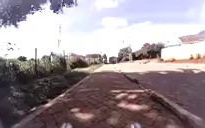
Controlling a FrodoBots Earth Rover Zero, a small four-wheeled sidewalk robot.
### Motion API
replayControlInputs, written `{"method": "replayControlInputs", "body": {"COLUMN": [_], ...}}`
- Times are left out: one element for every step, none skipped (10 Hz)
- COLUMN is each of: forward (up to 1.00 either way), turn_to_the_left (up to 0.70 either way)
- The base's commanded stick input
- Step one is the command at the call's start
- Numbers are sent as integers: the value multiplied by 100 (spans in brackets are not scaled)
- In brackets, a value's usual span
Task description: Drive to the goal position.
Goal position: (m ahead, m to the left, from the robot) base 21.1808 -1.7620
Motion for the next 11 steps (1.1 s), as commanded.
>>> {"method": "replayControlInputs", "body": {"forward": [100, 100, 100, 100, 100, 100, 100, 100, 100, 100, 100], "turn_to_the_left": [-1, -15, -12, 0, -2, -11, -19, -28, 0, -14, -13]}}
